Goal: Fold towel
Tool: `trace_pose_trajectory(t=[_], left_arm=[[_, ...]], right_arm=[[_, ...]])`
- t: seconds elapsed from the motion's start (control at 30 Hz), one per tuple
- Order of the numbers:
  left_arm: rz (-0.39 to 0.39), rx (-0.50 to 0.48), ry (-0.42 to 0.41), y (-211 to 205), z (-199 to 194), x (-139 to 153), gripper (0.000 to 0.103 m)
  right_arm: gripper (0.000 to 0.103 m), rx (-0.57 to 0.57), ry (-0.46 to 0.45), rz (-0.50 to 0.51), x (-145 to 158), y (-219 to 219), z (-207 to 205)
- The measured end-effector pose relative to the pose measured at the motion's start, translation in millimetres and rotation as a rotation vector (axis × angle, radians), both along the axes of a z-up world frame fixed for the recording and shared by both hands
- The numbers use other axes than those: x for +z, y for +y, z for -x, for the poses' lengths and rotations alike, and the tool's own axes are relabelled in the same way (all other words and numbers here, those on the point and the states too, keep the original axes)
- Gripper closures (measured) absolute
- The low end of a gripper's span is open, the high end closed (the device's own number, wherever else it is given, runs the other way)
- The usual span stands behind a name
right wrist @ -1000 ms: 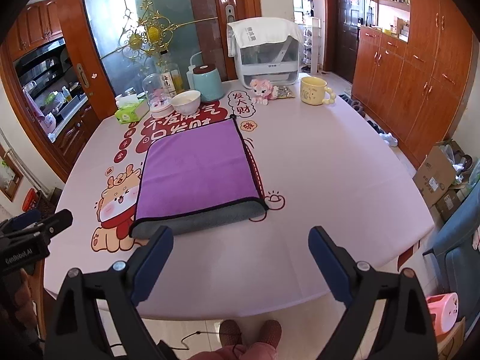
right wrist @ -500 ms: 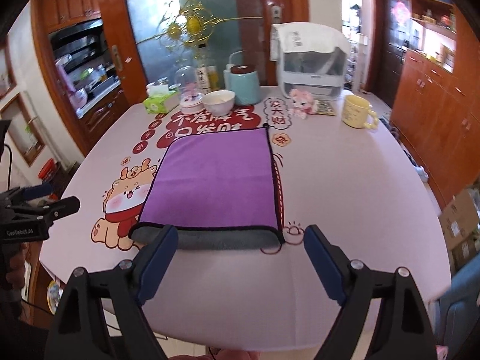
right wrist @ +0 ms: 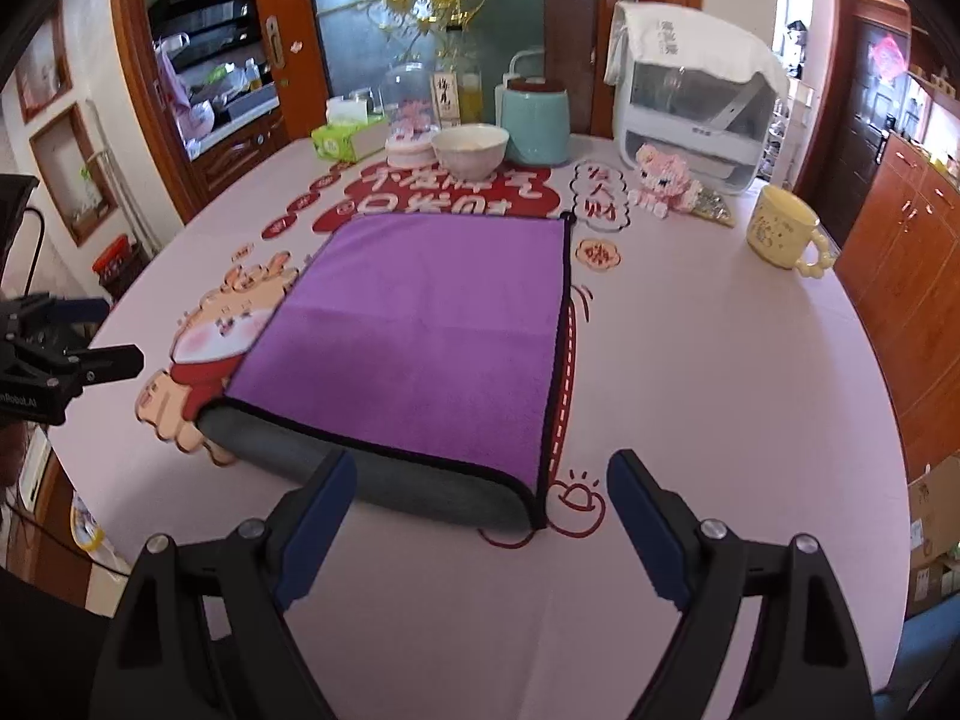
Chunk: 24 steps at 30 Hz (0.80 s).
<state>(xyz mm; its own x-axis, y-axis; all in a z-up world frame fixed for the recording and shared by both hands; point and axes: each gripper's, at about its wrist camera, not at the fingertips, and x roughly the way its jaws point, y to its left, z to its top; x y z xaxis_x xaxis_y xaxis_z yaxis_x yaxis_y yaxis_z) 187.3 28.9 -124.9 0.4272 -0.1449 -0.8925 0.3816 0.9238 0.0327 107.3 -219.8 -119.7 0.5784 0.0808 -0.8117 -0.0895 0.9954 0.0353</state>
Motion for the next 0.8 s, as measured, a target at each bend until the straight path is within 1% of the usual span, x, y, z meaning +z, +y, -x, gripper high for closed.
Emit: trace_pose_trajectory(t=[0.07,0.17,0.23,0.37,0.43,0.57,0.6,0.67,0.7,0.8], left_arm=[[-0.021,-0.014,0.011,-2,-3,-11,0.001],[-0.038,-0.034,0.029,-4,-8,-29,0.001],[-0.046,-0.038,0.048,-4,-12,-42,0.001],[-0.064,-0.018,0.094,-2,-21,-65,0.005],[-0.051,-0.004,0.112,-1,-24,-72,0.006],[-0.028,0.009,0.159,-2,-29,-84,0.012],[-0.021,0.01,0.169,-2,-29,-85,0.012],[0.003,0.017,0.187,-2,-31,-88,0.013],[0.018,0.021,0.195,-2,-32,-89,0.014],[0.05,0.029,0.217,-2,-35,-92,0.023]], right_arm=[[0.018,0.017,0.021,-0.002,-12,-4,-4],[0.025,0.041,0.052,-0.009,-27,-8,-8],[0.027,0.051,0.072,-0.022,-36,-11,-11],[0.038,0.062,0.117,-0.038,-53,-15,-17],[0.041,0.066,0.139,-0.047,-61,-16,-19],[0.049,0.076,0.169,-0.05,-73,-17,-24],[0.051,0.077,0.173,-0.052,-75,-18,-25],[0.054,0.077,0.18,-0.054,-78,-19,-28],[0.057,0.075,0.184,-0.054,-80,-20,-30],[0.064,0.07,0.192,-0.059,-83,-21,-32]])
